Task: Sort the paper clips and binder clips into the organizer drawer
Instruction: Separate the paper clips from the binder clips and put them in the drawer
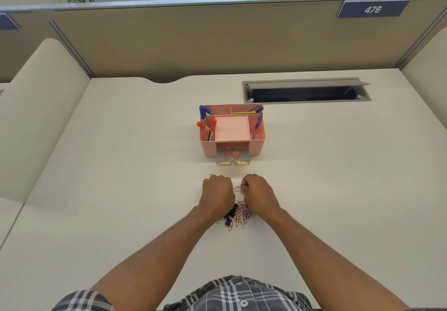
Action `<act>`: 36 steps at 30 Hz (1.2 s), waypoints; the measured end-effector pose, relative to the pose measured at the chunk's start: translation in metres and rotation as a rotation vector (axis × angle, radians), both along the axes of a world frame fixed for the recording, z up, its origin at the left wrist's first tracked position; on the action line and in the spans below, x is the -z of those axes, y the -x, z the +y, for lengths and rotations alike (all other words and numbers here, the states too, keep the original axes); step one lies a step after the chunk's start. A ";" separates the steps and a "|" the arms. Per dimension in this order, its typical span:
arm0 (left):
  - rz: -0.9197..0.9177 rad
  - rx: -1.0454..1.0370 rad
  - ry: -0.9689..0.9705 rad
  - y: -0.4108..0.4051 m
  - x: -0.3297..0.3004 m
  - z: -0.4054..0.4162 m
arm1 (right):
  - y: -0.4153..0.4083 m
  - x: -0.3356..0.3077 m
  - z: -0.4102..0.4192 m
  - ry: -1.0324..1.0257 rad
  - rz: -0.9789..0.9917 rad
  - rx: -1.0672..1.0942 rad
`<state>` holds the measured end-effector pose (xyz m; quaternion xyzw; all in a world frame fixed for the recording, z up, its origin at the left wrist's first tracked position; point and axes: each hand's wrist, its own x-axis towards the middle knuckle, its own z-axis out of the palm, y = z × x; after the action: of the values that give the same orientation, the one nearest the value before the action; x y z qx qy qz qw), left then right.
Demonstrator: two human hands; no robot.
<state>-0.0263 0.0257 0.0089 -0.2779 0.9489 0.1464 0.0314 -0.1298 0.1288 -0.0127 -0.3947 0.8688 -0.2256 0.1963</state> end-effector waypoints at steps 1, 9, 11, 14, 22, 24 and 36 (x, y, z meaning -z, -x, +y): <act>0.082 -0.010 -0.050 -0.002 -0.003 0.000 | 0.002 -0.005 0.001 0.050 -0.035 0.034; 0.579 -0.143 -0.169 0.013 -0.042 -0.034 | 0.022 -0.074 -0.024 0.425 0.027 0.081; 0.576 -0.130 -0.172 0.023 -0.047 -0.043 | 0.028 -0.082 -0.038 0.341 0.089 0.063; 0.564 -0.109 -0.185 0.032 -0.049 -0.050 | 0.034 -0.086 -0.051 0.226 0.117 0.026; 0.669 -0.096 -0.191 0.007 -0.037 -0.039 | 0.031 -0.085 -0.027 0.418 0.014 0.027; 0.622 -0.086 -0.195 -0.008 -0.026 -0.026 | 0.030 -0.074 -0.009 0.377 -0.033 0.084; 0.047 0.137 -0.146 -0.012 0.011 0.007 | 0.005 -0.003 0.037 -0.179 -0.025 -0.083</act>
<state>-0.0139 0.0328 -0.0022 -0.2058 0.9529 0.2191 0.0395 -0.1347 0.1657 -0.0093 -0.4085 0.8657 -0.1435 0.2510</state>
